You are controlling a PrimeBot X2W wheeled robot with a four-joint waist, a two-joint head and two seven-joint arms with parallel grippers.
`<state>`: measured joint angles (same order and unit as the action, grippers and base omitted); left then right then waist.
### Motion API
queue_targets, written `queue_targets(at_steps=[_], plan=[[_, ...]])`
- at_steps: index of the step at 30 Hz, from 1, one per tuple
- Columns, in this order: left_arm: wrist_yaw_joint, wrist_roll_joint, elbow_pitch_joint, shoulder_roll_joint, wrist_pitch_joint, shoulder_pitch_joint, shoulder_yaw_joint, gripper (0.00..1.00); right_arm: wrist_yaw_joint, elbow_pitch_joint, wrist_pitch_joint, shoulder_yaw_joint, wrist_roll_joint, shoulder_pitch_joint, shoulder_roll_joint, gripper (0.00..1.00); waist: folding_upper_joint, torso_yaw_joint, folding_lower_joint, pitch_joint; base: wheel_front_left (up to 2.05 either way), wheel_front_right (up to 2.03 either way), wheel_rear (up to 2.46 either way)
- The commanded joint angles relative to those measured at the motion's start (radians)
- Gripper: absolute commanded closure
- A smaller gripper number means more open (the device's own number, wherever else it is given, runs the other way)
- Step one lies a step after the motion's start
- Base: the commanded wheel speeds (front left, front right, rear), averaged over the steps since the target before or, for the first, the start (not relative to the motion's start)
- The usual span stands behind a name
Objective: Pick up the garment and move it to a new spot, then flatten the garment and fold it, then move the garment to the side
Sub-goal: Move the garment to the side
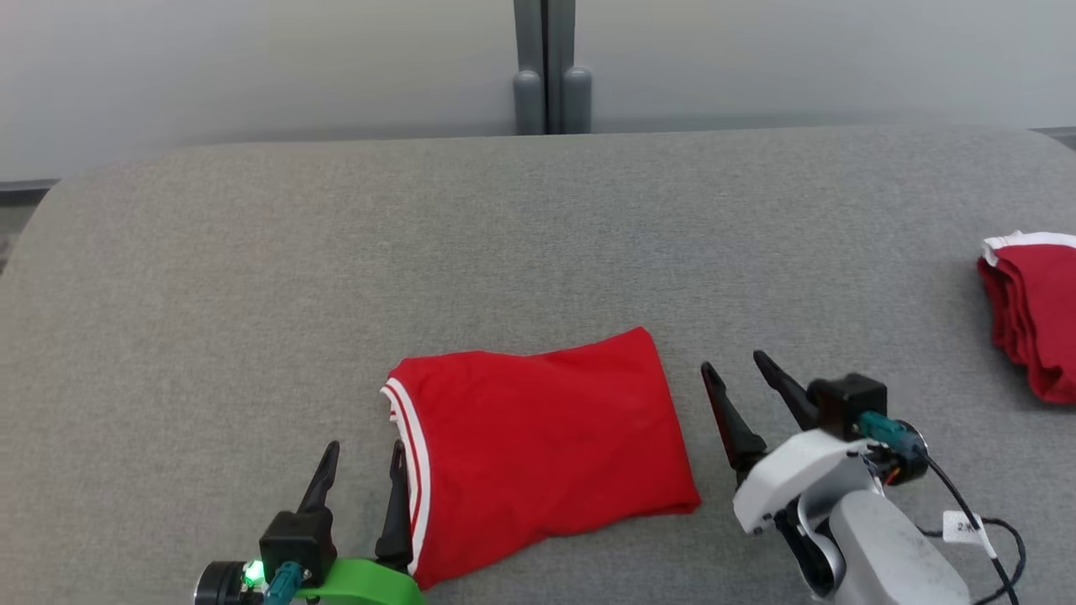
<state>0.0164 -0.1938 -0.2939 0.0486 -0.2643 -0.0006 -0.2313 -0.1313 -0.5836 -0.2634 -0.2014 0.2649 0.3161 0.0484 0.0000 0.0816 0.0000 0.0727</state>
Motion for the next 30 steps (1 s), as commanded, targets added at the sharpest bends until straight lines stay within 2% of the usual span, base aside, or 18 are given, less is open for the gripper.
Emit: queue_targets(at_steps=[1, 4, 11, 12, 13, 14, 18, 21, 30], plan=[[-0.003, -0.008, 0.000, 0.004, 0.001, -0.015, -0.007, 0.00, 0.001, -0.020, -0.001, -0.027, 0.023, 0.028, 0.005, 0.00, 0.0000, 0.053, 0.0000, 0.031, 0.00, 0.00, 0.00], [0.000, -0.012, -0.007, 0.004, 0.001, -0.020, -0.019, 0.00, 0.002, -0.080, -0.001, -0.086, 0.054, 0.085, 0.006, 0.00, 0.0000, 0.091, 0.0000, 0.039, 0.00, 0.00, 0.00], [0.005, -0.018, -0.015, 0.004, 0.001, -0.013, -0.030, 0.00, 0.002, -0.359, 0.037, -0.165, 0.107, 0.145, 0.005, 0.00, 0.0000, 0.158, 0.0000, 0.039, 0.00, 0.00, 0.00], [0.006, -0.018, -0.014, 0.004, 0.001, -0.010, -0.029, 0.00, 0.001, -0.386, 0.046, -0.184, 0.119, 0.140, 0.005, 0.12, 0.0000, 0.160, 0.0000, 0.038, 0.00, 0.00, 0.00], [0.008, -0.018, -0.013, 0.004, 0.001, -0.007, -0.028, 0.00, 0.001, -0.411, 0.045, -0.197, 0.132, 0.134, 0.004, 0.63, 0.0000, 0.160, 0.0000, 0.037, 0.00, 0.00, 0.00], [0.009, -0.017, -0.011, 0.004, 0.001, -0.003, -0.025, 0.00, 0.001, -0.426, 0.040, -0.204, 0.139, 0.132, 0.003, 1.00, 0.0000, 0.157, 0.0000, 0.035, 0.00, 0.00, 0.00], [0.006, -0.012, -0.007, 0.004, 0.001, 0.012, -0.010, 0.00, 0.002, -0.478, 0.016, -0.187, 0.157, 0.136, 0.004, 1.00, 0.0000, 0.111, 0.0000, 0.027, 0.00, 0.00, 0.00], [0.005, -0.013, -0.002, 0.004, 0.001, 0.008, -0.005, 0.00, 0.005, -0.488, 0.007, -0.149, 0.153, 0.144, 0.015, 1.00, 0.0000, 0.043, 0.0000, 0.019, 0.00, 0.00, 0.00], [-0.005, -0.015, 0.004, 0.004, 0.001, -0.027, -0.009, 0.00, 0.003, -0.377, 0.001, 0.009, 0.046, 0.107, 0.009, 1.00, 0.0000, -0.250, 0.0000, 0.023, 0.00, 0.00, 0.00]])
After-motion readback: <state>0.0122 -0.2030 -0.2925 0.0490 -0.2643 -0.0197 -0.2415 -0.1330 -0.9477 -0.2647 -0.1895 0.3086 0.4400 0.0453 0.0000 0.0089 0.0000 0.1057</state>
